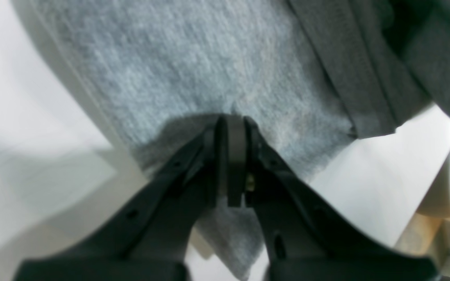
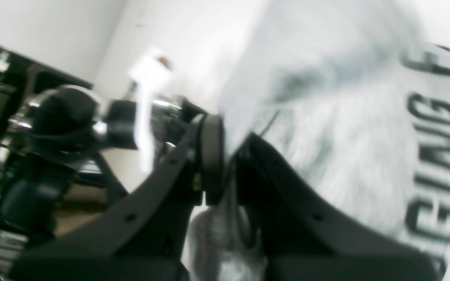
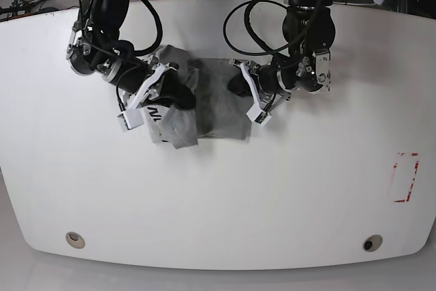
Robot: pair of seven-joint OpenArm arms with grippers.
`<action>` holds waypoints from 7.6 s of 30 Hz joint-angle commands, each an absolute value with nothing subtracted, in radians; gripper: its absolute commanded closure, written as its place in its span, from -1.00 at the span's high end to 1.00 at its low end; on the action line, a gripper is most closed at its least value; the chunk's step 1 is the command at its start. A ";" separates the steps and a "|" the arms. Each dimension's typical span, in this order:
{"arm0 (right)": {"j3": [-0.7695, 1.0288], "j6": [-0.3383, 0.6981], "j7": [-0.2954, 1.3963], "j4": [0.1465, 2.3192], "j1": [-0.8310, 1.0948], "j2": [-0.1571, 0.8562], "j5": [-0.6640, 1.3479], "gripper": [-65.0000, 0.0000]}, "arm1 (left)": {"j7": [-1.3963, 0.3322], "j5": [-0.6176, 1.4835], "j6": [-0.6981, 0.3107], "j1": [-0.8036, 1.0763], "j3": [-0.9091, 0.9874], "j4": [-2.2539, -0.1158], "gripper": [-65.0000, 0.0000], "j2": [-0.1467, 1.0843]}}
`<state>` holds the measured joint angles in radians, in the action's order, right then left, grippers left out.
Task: Fold the T-shirt properly
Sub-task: 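Lift the folded shirt with both grippers toward each other, then release the shirt with the left gripper and press the fold with the right gripper, then grasp the folded shirt's edges with both grippers and rotate it, then slide the folded shirt with both grippers toward the left arm's side, then carry the folded shirt with the left gripper to the table's edge and release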
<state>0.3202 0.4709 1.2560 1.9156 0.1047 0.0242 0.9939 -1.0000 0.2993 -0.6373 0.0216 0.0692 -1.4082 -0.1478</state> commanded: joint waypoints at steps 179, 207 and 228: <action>-0.108 0.605 1.018 1.764 0.022 0.170 0.452 -0.69 | -0.935 0.084 -0.337 -0.010 -0.104 -1.785 0.24 0.028; 0.087 0.662 1.026 1.802 0.022 0.208 0.450 -0.69 | -0.777 0.093 -0.173 0.090 0.153 -1.405 0.24 0.282; 0.093 0.662 1.026 1.883 0.048 0.228 0.444 -0.69 | -0.584 0.094 -0.536 0.090 0.458 -1.081 0.24 0.684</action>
<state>0.0883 0.6582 1.0489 1.8595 0.0650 0.2138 0.4309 -0.5640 0.1066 -0.4999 0.0910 0.4339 -1.0576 0.6575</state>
